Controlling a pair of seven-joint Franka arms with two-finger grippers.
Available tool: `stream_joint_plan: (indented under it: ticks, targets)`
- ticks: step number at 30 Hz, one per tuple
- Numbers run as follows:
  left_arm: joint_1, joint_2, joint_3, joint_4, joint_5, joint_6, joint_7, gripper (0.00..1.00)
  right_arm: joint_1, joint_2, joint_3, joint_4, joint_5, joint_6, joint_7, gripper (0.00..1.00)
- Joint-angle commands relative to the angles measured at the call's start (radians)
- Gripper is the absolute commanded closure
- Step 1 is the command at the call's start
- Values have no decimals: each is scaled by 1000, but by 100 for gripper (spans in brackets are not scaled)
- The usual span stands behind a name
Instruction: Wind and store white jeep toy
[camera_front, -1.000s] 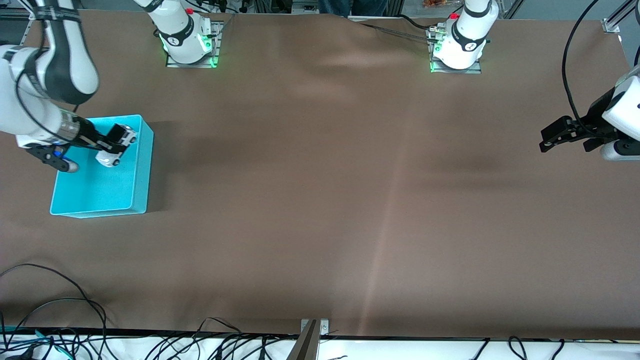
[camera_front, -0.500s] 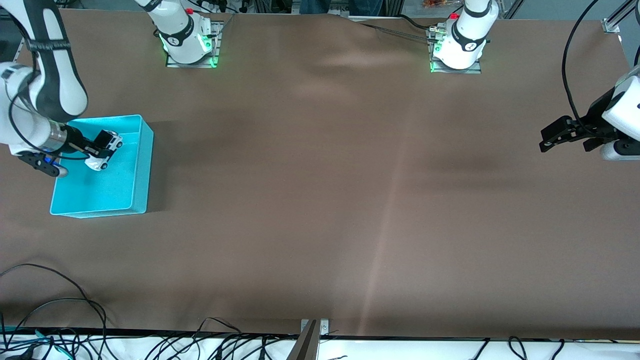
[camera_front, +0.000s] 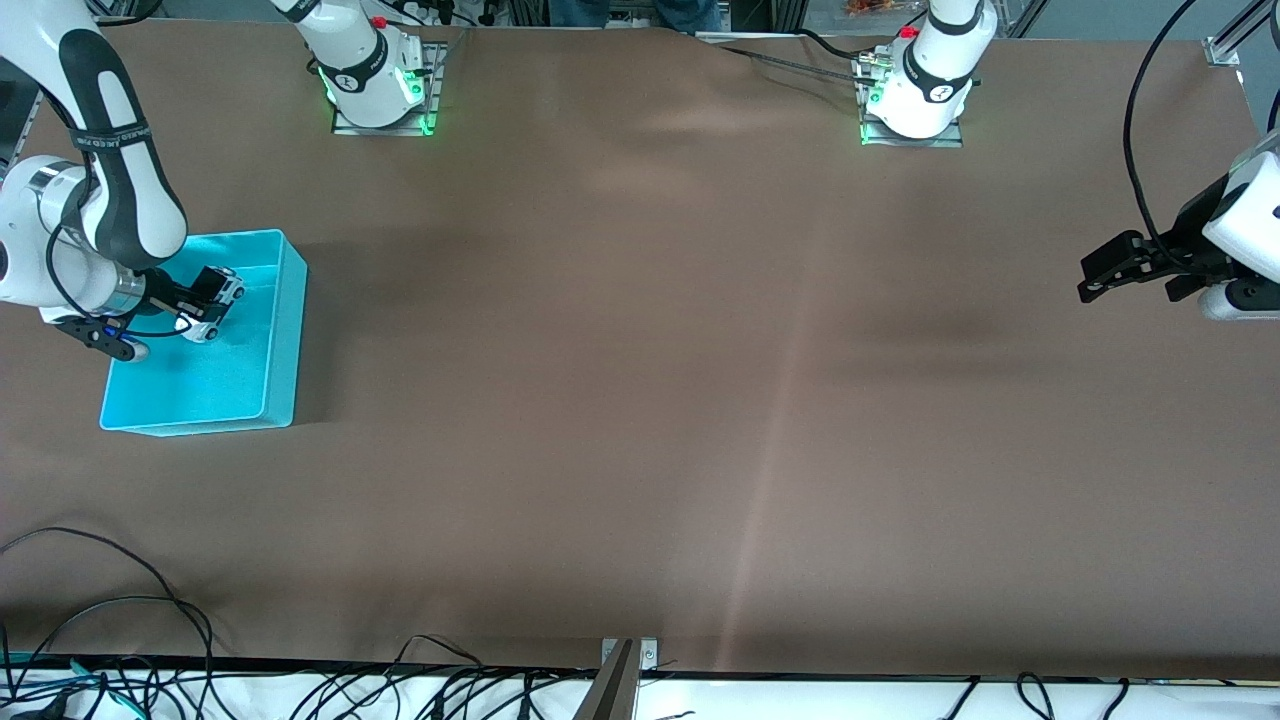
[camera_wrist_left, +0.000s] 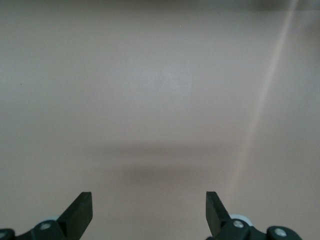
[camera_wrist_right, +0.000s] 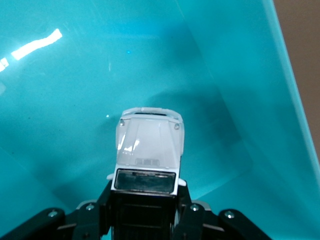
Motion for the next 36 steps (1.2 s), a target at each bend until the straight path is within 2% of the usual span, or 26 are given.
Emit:
stream_joint_plan:
  ticks: [1, 9, 11, 13, 16, 19, 22, 24, 36]
  targets:
    - [3, 7, -1, 24, -9, -22, -5, 0, -39, 53, 6, 4, -20, 35, -6, 100]
    - [3, 7, -1, 24, -9, -24, -4, 0, -53, 87, 6, 4, -21, 83, -9, 100]
    - [3, 7, -1, 24, -9, -24, -4, 0, -53, 87, 6, 2, -21, 83, -7, 96]
    - [3, 7, -1, 24, -9, -24, -5, 0, -53, 89, 6, 2, -21, 83, -6, 87]
    - [3, 7, -1, 24, -11, -24, -5, 0, -53, 87, 6, 2, -21, 81, 0, 68]
    - [3, 7, -1, 24, -9, -24, -5, 0, -53, 74, 11, 1, -21, 76, 12, 27]
    - [3, 7, -1, 24, -9, -24, -4, 0, -53, 54, 16, -7, -21, 75, 28, 16]
    - [3, 7, -1, 24, -9, -24, -5, 0, -53, 35, 23, -16, -21, 73, 37, 0]
    - [3, 7, -1, 24, -9, -24, -5, 0, -51, -144, 40, -21, -21, -61, 85, 0]
